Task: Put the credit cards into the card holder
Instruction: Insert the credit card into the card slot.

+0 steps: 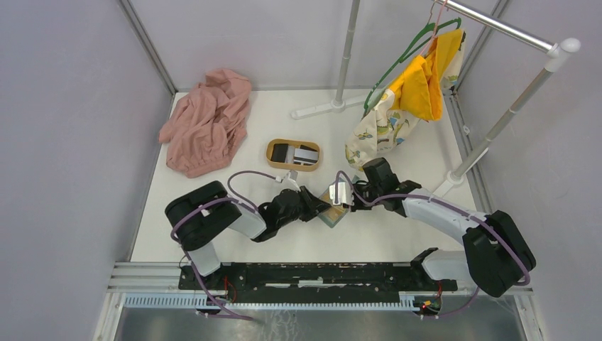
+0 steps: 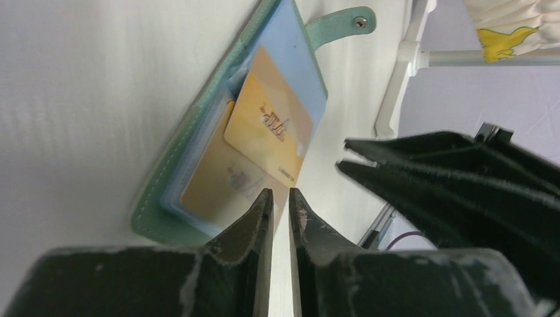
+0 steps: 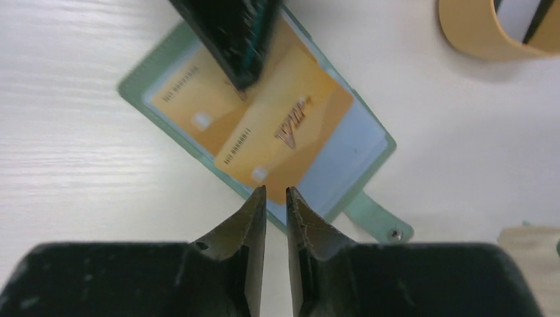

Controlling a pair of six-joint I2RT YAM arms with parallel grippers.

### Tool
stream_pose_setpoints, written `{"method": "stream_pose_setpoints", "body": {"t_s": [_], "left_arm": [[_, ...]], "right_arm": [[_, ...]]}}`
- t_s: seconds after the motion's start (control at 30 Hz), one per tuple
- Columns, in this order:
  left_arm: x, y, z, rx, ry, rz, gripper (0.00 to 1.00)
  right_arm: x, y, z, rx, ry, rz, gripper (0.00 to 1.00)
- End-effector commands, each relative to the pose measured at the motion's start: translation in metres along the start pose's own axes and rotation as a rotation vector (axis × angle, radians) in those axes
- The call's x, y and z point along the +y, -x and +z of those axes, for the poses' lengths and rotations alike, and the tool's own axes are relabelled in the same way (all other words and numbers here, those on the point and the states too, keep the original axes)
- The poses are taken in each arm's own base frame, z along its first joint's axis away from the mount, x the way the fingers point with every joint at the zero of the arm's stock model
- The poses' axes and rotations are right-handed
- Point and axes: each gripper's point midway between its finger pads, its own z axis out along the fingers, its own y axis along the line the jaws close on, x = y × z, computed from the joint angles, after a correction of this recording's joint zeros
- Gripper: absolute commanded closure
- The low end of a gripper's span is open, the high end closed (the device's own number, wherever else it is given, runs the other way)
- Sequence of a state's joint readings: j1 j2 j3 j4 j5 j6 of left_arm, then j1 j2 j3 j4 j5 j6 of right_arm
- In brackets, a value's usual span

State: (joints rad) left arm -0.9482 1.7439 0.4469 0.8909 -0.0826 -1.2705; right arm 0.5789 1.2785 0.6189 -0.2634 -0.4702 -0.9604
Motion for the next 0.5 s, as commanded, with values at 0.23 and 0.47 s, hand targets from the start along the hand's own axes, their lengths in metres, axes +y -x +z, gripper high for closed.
{"method": "stream_pose_setpoints", "body": {"t_s": [0.23, 0.47], "left_arm": [[0.016, 0.010, -0.008, -0.014, 0.127, 0.151, 0.94], [0.027, 0.008, -0.008, -0.002, 0.171, 0.157, 0.97]], "right_arm": [[-0.058, -0.050, -0.014, 0.222, -0.266, 0.122, 0.83], [-0.049, -0.068, -0.003, 0.291, -0.207, 0.146, 0.84]]}}
